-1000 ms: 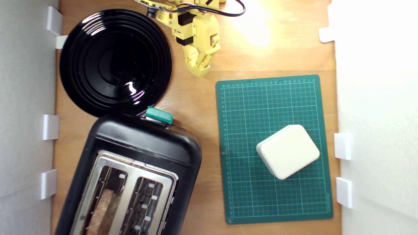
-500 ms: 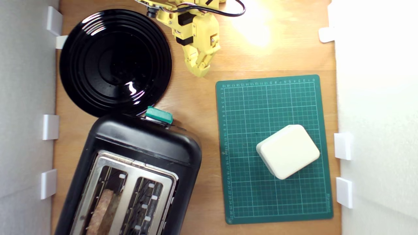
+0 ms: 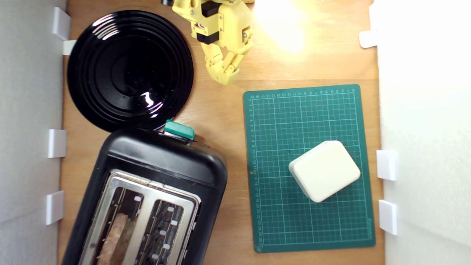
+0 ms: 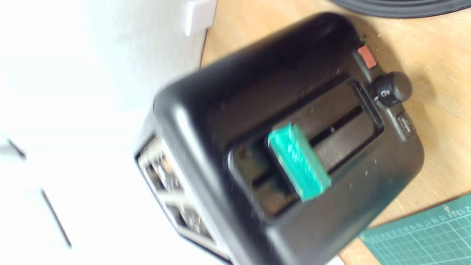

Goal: Start toaster

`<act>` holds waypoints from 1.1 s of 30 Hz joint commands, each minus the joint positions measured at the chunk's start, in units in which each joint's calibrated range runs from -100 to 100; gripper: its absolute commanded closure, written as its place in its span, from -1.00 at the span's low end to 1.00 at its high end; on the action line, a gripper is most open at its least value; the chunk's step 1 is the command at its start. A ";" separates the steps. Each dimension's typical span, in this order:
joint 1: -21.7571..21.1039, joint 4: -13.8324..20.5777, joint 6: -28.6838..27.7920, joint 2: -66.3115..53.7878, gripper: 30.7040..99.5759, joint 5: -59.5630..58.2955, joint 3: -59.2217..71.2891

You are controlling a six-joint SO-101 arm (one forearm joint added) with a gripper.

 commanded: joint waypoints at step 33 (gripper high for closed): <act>5.59 10.92 13.57 38.94 0.98 -0.62 -52.76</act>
